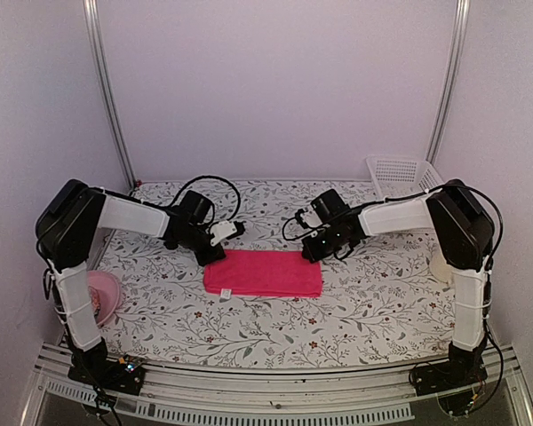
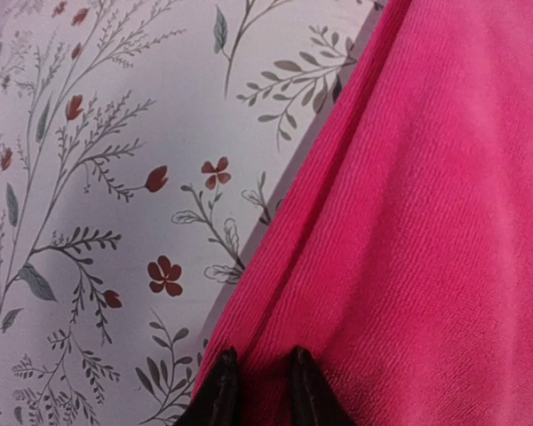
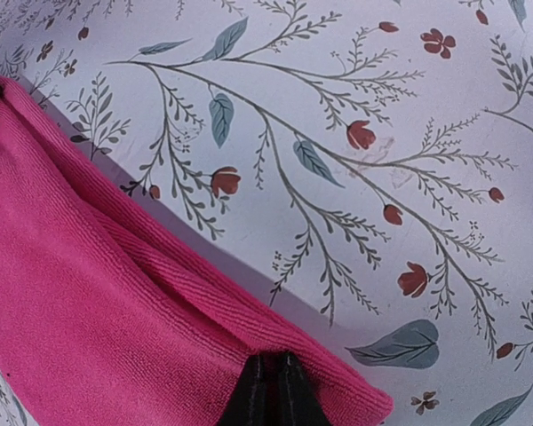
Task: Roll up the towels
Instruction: Adjust the towel at the center of the board, then rotate the towel at the center of the board.
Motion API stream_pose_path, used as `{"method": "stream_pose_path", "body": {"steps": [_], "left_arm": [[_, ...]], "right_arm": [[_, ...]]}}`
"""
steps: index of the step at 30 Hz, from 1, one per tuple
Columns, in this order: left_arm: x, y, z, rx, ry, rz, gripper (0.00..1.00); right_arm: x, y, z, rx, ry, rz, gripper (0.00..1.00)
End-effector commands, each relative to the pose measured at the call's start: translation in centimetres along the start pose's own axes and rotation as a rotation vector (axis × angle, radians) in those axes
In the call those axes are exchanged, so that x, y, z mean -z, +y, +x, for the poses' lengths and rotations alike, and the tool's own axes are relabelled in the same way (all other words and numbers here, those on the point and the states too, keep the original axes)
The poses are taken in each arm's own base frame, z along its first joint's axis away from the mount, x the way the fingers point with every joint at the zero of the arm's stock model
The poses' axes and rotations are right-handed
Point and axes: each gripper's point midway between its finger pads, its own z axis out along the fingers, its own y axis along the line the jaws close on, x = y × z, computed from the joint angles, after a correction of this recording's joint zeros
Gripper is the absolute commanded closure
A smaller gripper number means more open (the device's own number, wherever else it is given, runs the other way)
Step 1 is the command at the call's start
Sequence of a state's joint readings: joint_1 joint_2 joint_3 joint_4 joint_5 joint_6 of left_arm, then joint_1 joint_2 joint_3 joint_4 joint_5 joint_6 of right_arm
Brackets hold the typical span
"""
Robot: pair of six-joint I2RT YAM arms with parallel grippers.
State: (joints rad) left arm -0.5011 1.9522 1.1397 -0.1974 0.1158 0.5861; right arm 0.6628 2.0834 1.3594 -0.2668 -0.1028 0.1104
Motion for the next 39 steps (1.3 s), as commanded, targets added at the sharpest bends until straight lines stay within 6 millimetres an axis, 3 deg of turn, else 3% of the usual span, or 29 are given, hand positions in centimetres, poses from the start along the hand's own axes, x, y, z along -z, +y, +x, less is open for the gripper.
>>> {"method": "stream_pose_path", "body": {"steps": [1, 5, 11, 14, 19, 23, 25, 28, 29, 32, 35, 39], "left_arm": [[-0.1, 2.8, 2.9, -0.003, 0.115, -0.206, 0.78], [-1.3, 2.9, 4.3, 0.0, 0.161, -0.226, 0.77], [-0.7, 4.8, 3.2, 0.026, 0.153, -0.296, 0.68], [0.3, 6.0, 1.6, 0.032, 0.117, -0.325, 0.5], [5.1, 8.6, -3.1, 0.071, -0.005, -0.356, 0.05], [8.2, 9.4, -4.8, 0.075, -0.075, -0.328, 0.03], [9.2, 9.2, -4.4, 0.072, -0.092, -0.311, 0.03], [10.5, 8.6, -2.8, 0.088, -0.107, -0.248, 0.03], [10.9, 8.3, -2.0, 0.099, -0.115, -0.223, 0.03], [12.0, 7.9, 0.8, 0.144, -0.128, -0.183, 0.03], [12.8, 6.5, 3.8, 0.178, -0.128, -0.146, 0.03], [14.2, 5.7, 6.8, 0.232, -0.147, -0.157, 0.03]], "right_arm": [[-1.2, -1.9, 2.8, -0.012, 0.07, 0.088, 0.91], [-1.2, -2.7, 3.7, -0.006, 0.091, 0.13, 0.91], [-0.6, -3.3, 3.3, 0.018, 0.089, 0.172, 0.9], [0.5, -2.2, 1.8, 0.031, 0.057, 0.124, 0.83], [4.0, 0.4, -1.9, 0.051, -0.056, 0.016, 0.59], [6.1, 0.9, -4.1, 0.103, -0.11, 0.024, 0.49], [6.3, 1.3, -4.7, 0.157, -0.114, 0.033, 0.48], [5.5, 4.5, -4.9, 0.317, -0.115, 0.039, 0.36], [4.7, 5.5, -5.0, 0.364, -0.111, 0.052, 0.31], [2.6, 8.1, -6.2, 0.466, -0.115, 0.079, 0.0], [0.8, 10.2, -9.0, 0.475, -0.158, 0.091, 0.01], [-2.1, 12.5, -10.9, 0.448, -0.2, 0.079, 0.01]]}}
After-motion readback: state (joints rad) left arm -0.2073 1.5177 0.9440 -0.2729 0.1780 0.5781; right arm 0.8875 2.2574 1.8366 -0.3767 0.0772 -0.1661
